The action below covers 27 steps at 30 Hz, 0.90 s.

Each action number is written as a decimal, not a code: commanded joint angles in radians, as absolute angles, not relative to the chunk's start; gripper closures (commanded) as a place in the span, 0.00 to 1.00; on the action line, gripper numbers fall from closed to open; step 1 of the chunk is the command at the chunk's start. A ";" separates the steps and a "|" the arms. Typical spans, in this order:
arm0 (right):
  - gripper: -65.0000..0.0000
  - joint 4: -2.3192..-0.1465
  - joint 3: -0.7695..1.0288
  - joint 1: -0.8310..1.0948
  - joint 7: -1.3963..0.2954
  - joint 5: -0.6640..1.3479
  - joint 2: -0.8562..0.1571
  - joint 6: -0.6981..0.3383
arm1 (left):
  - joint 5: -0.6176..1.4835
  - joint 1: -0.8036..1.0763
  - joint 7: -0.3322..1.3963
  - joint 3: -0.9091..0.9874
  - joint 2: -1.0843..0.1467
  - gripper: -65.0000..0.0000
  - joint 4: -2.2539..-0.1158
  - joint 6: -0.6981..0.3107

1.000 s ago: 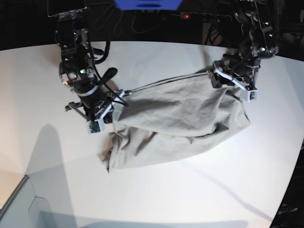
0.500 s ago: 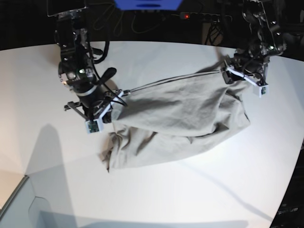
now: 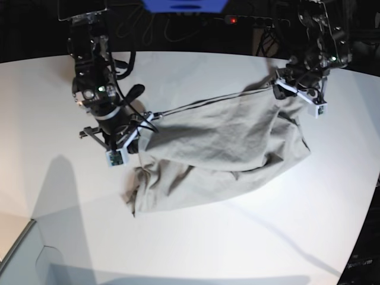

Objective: Layout the t-shirt on the table in an organized manner, then fold the t-shirt properly
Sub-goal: 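Hold the shirt with both grippers and stretch it between them, then lift the shirt high with both grippers and shake it out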

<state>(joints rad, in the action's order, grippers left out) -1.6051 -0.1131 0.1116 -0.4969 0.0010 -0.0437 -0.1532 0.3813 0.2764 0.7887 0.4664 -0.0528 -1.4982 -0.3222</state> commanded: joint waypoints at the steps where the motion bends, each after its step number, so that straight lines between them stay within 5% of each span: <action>1: 1.00 -1.621 -0.113 0.099 -0.470 0.005 -0.044 -0.163 | 0.392 0.271 0.774 0.466 -0.056 0.75 -1.538 -0.332; 8: 1.00 -1.621 -0.113 0.099 -0.470 0.005 -0.044 -0.163 | 0.392 0.275 0.774 0.466 -0.054 1.00 -1.573 -0.332; 27: 1.00 -1.675 -0.114 0.071 -0.469 0.005 -0.091 -0.163 | 0.539 0.182 0.774 0.466 -0.056 1.00 -1.727 -0.331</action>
